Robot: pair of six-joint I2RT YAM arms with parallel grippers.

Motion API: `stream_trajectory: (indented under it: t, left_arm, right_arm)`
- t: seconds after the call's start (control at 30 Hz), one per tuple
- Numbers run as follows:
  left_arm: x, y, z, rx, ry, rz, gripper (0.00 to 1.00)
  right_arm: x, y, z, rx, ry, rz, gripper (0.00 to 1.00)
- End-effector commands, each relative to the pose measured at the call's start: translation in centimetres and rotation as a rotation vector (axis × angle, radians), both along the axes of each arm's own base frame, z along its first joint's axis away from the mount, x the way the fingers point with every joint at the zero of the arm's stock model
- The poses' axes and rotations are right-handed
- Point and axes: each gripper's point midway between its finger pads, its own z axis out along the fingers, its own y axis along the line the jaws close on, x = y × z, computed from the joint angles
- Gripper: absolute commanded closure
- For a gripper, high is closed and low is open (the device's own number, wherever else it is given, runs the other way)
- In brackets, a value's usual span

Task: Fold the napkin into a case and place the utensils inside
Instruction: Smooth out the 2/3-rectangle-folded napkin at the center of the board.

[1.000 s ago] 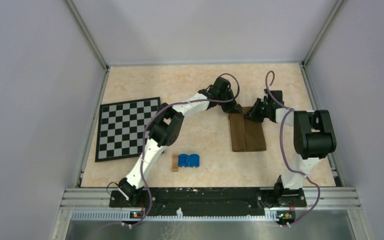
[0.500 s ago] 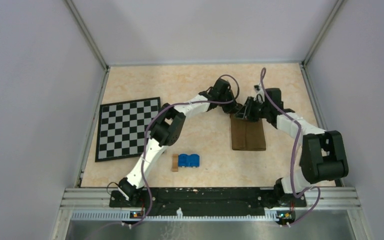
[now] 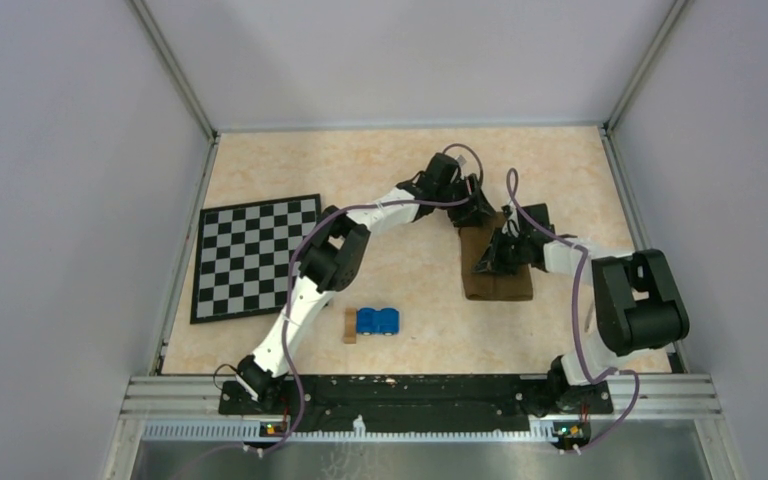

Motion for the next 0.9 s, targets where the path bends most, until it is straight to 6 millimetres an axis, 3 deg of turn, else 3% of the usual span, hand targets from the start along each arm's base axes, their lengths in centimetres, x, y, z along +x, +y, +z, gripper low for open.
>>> stream_trajectory:
  t: [0.0,0.13,0.23,0.33,0.47,0.6,0.73,0.87]
  left_arm:
    - [-0.8,0.5,4.6,-0.028,-0.147,-0.130,0.29]
    - [-1.7,2.3,8.6,-0.021,-0.271,-0.179,0.21]
    - [-2.5,3.7,8.9,-0.071,-0.268,-0.180,0.27]
    - [-2.9,3.7,7.1,-0.113,-0.219,-0.190,0.54]
    - [-2.2,2.5,3.6,-0.131,-0.168,-0.224,0.73]
    - [-0.2,3.5,-0.7,-0.028,-0.142,-0.177,0.94]
    - [0.2,5.2,-4.2,0.039,-0.104,-0.148,0.99]
    - [-0.3,5.9,-5.9,0.074,-0.076,-0.137,1.00]
  right_arm:
    - [0.9,-1.9,-0.1,-0.092,-0.058,-0.053,0.99]
    - [0.9,-1.2,0.1,-0.053,-0.063,-0.036,0.99]
    - [1.0,-0.9,0.4,-0.037,-0.071,-0.026,1.00]
    - [1.0,-0.5,0.9,-0.014,-0.086,-0.010,1.00]
    - [1.1,-0.1,2.2,-0.002,-0.114,0.023,1.00]
    - [1.7,1.2,5.0,0.051,-0.172,0.062,0.97]
    - [2.9,2.6,5.7,0.127,-0.182,0.097,0.89]
    - [2.4,3.7,2.6,0.202,-0.093,0.113,0.85]
